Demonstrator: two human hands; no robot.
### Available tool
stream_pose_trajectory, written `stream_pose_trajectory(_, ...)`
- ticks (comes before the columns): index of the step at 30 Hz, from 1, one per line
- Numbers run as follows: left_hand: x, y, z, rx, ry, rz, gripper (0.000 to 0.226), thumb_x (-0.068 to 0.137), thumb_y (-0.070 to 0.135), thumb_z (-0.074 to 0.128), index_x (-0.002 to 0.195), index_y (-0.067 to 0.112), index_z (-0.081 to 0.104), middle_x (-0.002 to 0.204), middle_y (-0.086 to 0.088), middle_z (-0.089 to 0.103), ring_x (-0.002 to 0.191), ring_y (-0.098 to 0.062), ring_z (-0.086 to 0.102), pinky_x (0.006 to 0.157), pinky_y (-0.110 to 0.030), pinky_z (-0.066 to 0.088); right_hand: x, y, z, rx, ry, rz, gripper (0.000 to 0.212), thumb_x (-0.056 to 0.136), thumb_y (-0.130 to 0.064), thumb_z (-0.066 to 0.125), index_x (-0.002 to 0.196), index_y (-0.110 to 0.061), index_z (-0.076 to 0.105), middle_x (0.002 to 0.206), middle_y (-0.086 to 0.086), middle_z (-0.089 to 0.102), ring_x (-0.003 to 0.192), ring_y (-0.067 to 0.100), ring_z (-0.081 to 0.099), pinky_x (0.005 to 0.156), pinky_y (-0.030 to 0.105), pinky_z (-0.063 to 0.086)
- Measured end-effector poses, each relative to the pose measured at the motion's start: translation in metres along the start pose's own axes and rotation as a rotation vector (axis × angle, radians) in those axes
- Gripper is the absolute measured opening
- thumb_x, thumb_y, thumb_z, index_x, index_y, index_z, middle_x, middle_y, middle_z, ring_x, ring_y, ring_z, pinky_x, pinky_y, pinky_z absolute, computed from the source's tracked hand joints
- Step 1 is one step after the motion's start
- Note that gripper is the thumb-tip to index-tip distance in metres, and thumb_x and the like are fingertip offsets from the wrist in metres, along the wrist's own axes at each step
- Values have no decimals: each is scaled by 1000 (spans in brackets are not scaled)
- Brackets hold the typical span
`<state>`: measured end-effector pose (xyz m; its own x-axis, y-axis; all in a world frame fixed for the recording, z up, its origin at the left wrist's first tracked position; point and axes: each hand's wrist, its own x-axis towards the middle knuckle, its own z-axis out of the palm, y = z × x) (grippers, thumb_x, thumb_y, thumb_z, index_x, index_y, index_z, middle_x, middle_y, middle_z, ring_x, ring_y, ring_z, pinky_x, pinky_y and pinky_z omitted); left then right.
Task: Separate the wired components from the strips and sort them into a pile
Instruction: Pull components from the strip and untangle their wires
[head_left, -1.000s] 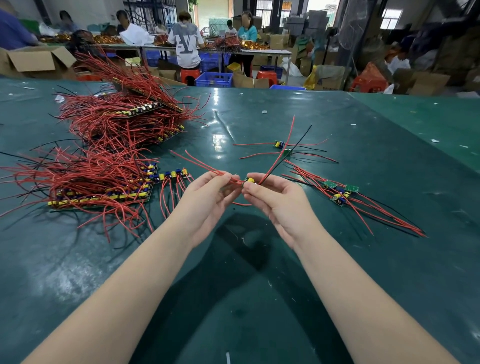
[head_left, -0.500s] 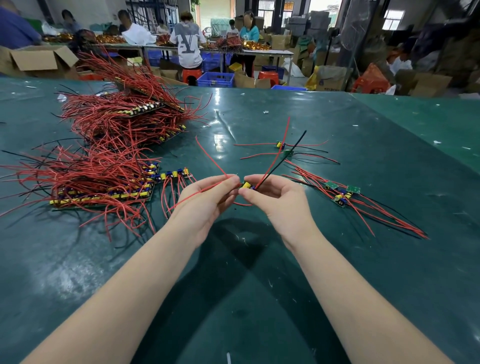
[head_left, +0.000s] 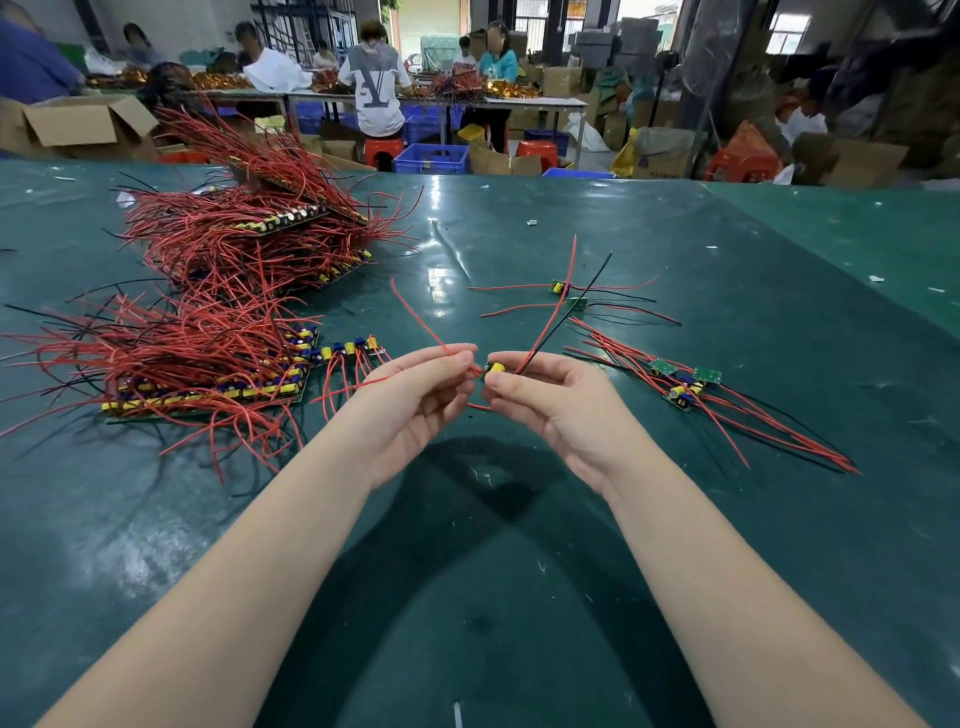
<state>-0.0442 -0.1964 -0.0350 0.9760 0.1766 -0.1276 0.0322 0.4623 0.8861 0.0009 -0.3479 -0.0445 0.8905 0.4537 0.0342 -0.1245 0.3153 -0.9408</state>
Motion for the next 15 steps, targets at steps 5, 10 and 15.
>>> stream_pose_trajectory(5, -1, 4, -3, 63, -91, 78, 8, 71, 17, 72, 73, 11, 77, 84, -10, 75, 78, -14, 72, 71, -20, 57, 1, -8, -6, 94, -3, 105, 11, 78, 2, 69, 86, -5, 71, 77, 6, 74, 67, 14, 71, 61, 17, 54)
stream_pose_trajectory(10, 0, 4, -8, 138, -73, 118, 10, 67, 19, 73, 75, 13, 74, 79, -9, 74, 70, -13, 71, 63, -17, 55, 1, -10, -9, 73, -34, 164, 11, 64, -7, 75, 74, -10, 78, 79, 8, 74, 70, 16, 72, 60, 17, 54)
stream_pose_trajectory(15, 1, 3, -7, 85, -72, 69, 13, 66, 14, 72, 79, 10, 72, 75, -10, 73, 64, -13, 71, 57, -15, 54, 1, -11, -14, 46, -57, 155, 14, 61, -7, 76, 74, -9, 78, 79, 7, 74, 71, 17, 72, 62, 18, 55)
